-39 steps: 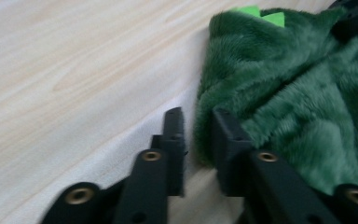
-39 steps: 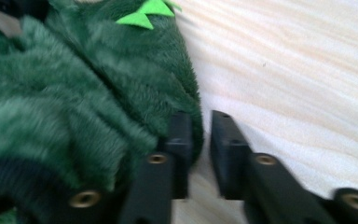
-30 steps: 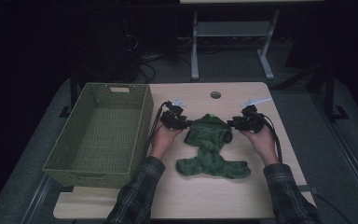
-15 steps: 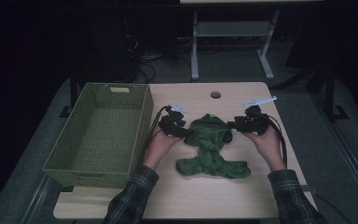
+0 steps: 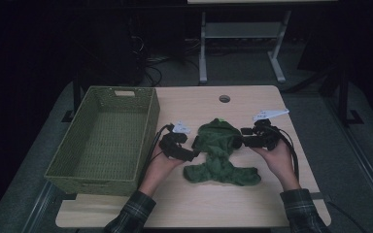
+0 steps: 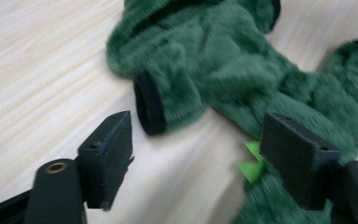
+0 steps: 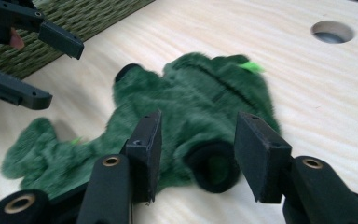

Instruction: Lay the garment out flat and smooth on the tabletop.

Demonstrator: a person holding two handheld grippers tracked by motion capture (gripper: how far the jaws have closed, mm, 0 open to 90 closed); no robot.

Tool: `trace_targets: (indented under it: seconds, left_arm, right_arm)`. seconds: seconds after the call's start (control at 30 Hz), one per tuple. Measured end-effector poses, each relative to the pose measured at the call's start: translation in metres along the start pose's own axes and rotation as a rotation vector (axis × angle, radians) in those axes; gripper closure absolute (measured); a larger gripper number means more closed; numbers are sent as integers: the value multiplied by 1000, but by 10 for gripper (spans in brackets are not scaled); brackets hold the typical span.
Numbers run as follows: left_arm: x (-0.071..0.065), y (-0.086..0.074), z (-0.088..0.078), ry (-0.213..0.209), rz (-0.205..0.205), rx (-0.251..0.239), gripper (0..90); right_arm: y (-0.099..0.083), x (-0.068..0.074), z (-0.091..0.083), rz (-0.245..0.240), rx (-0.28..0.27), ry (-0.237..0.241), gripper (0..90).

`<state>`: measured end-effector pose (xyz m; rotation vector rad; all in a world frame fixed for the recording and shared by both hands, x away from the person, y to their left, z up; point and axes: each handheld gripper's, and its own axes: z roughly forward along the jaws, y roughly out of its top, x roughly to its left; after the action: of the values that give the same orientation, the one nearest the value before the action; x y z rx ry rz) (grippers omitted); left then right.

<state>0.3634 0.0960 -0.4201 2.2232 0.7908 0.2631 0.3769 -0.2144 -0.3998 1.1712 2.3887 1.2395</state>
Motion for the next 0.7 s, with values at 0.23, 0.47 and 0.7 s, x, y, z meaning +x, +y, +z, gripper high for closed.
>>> trace_targets:
  seconds: [0.23, 0.47, 0.7]
  left_arm:
    - [-18, -23, -11, -10, -5, -23, 158]
    - [-36, -43, -17, 6, 21, -20, 142]
    - [-47, -66, -24, -16, 1, -15, 142]
  right_arm:
    - [-7, 18, 2, -30, 0, 15, 528]
    - [-7, 37, -2, -36, -14, 56, 549]
    - [-11, 49, -1, -55, -19, 83, 581]
